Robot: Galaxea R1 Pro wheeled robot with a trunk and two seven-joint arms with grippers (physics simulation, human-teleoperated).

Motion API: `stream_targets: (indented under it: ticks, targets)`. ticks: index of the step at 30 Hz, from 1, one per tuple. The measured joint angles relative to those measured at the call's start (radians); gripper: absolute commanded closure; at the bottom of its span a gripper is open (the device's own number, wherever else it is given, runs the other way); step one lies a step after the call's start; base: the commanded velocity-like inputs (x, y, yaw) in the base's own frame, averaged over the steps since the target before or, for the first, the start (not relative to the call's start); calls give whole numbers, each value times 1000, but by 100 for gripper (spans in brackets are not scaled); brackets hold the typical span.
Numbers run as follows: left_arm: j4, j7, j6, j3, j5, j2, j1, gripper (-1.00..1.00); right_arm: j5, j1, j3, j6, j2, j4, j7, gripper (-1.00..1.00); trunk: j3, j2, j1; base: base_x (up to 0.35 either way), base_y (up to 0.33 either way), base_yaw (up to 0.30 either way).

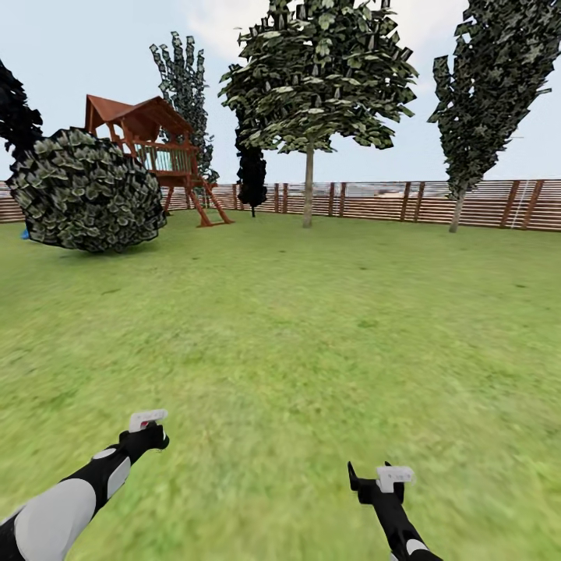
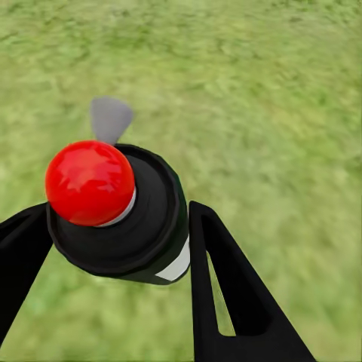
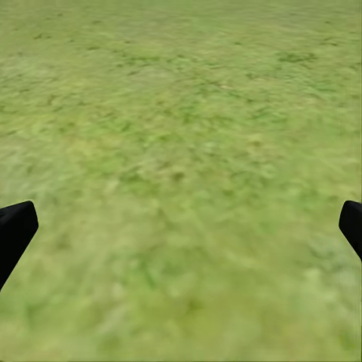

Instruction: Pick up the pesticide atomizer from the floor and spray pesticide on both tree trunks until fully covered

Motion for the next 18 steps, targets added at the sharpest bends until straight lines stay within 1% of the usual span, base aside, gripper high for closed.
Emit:
stream_targets:
  ticks: [18]
  targets:
    - [0, 0, 0, 0, 0, 0, 0, 100, 0, 0, 0, 0, 0, 0, 0, -100, 0, 0, 0, 338, 0, 0]
